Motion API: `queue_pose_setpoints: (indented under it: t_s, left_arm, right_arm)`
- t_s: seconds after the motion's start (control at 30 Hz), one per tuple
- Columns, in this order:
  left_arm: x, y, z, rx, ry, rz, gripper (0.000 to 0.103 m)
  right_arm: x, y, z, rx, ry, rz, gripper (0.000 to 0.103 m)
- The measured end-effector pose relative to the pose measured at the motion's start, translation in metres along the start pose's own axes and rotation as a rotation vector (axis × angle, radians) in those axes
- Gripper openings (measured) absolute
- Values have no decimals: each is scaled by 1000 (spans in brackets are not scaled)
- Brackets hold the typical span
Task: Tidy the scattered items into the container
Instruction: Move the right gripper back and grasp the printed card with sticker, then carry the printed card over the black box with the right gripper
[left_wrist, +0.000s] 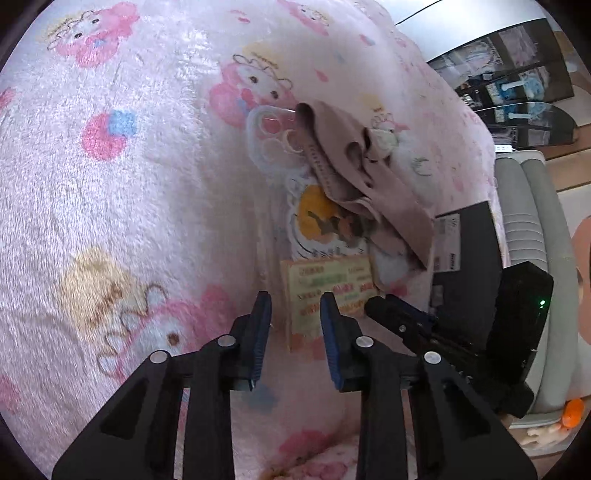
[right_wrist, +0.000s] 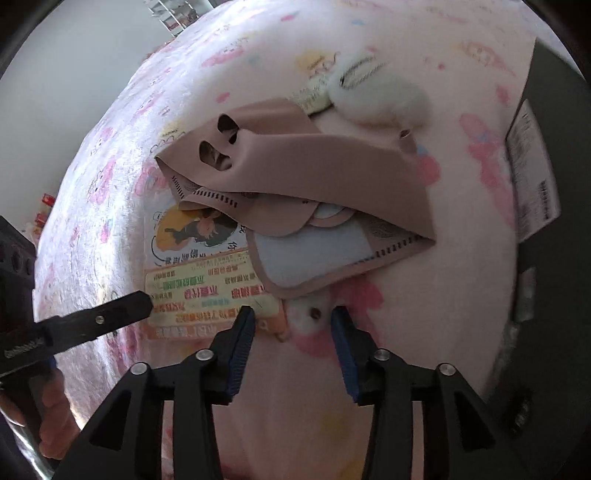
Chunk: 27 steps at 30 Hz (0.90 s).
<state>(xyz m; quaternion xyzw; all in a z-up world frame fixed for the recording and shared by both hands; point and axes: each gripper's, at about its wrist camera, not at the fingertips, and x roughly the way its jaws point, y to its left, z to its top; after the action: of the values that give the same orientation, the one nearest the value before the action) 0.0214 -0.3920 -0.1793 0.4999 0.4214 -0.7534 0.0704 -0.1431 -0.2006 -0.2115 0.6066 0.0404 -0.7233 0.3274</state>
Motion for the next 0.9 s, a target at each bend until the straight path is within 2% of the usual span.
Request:
queue_pose_setpoints:
  t_s: [0.03, 0.1, 0.17, 0.23, 0.3, 0.43, 0.53, 0.57, 0.7, 0.77, 0.9]
  left_arm:
    - [-1, 1, 1, 2, -2, 3, 20]
    - [-3, 0, 0, 10, 1, -4, 8]
    - [-5, -2, -4, 17, 14, -39, 7]
    - [-10, -8, -10, 43, -1, 4, 7]
    - [-18, -9, -18, 59, -18, 45, 7]
    - [-37, -3, -42, 60, -2, 22, 7]
    - [-42, 4, -61, 58, 25, 6, 10]
    - [-42, 8, -63, 58, 24, 9, 14]
    - [-39, 23, -56, 28, -17, 23, 24]
    - [-35, 32, -51, -1, -37, 24, 27]
    - [-21, 39, -44, -29, -7, -8, 27]
  right_arm:
    - [2, -1, 2, 5, 1, 18, 42]
    - [3, -2, 4, 0, 6, 61, 43]
    - [3, 2, 4, -35, 16, 81, 41]
    - [-1, 8, 0, -67, 25, 95, 37]
    - [-6, 15, -7, -93, 34, 113, 37]
    - [-22, 25, -34, -137, 102, 165, 37]
    - [-30, 28, -59, -178, 171, 191, 37]
    - [-31, 27, -63, -185, 185, 192, 37]
    - [-32, 19, -55, -168, 109, 99, 37]
    - [-22, 13, -49, -129, 106, 111, 37]
    - [-4, 13, -45, -116, 132, 139, 37]
